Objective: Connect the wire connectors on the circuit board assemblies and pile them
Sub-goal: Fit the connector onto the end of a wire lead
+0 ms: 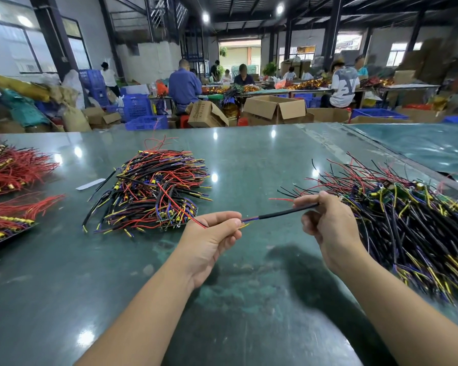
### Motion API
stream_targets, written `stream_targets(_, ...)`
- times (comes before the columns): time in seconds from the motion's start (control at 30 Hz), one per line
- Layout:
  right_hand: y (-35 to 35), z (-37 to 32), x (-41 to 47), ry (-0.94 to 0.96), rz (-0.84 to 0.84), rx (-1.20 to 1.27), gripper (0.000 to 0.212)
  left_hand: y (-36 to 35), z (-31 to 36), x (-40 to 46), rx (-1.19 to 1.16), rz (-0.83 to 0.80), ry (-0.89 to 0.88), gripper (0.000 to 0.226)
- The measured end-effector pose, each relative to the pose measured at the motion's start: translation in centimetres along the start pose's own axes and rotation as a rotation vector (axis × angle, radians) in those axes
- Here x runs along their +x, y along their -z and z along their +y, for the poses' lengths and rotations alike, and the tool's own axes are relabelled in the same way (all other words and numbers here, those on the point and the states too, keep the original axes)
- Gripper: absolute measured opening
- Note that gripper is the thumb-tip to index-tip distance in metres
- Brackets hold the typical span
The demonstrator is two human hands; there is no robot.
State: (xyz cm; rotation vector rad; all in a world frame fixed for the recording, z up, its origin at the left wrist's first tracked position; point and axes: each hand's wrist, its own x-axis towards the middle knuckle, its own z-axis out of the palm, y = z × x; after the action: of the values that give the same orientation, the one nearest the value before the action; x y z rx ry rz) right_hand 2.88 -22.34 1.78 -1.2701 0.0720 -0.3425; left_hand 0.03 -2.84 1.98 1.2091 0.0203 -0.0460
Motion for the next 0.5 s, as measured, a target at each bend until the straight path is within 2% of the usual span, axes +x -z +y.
stream_targets(0.13, 0.14, -0.33, 0.22, -0.031, 0.026, 0.175, 0.057, 0.05, -0.09, 0.11, 0.007, 0.005, 0.005, 0.013)
stream_targets(0.27, 0.16, -0.11, 0.21, 0.023, 0.04, 0.064, 0.066, 0.17, -0.1, 0.23, -0.002, 0.014, 0.004, 0.012)
stream_targets(0.4, 0.18, -0.05, 0.12, 0.109, 0.08, 0.014, 0.059, 0.09, -0.11, 0.23, -0.004, 0.012, 0.01, 0.013)
stream_targets(0.5, 0.36, -0.02, 0.17, 0.104, 0.07, 0.003, 0.056, -0.16, -0.21, 0.05, 0.003, 0.01, 0.01, 0.013)
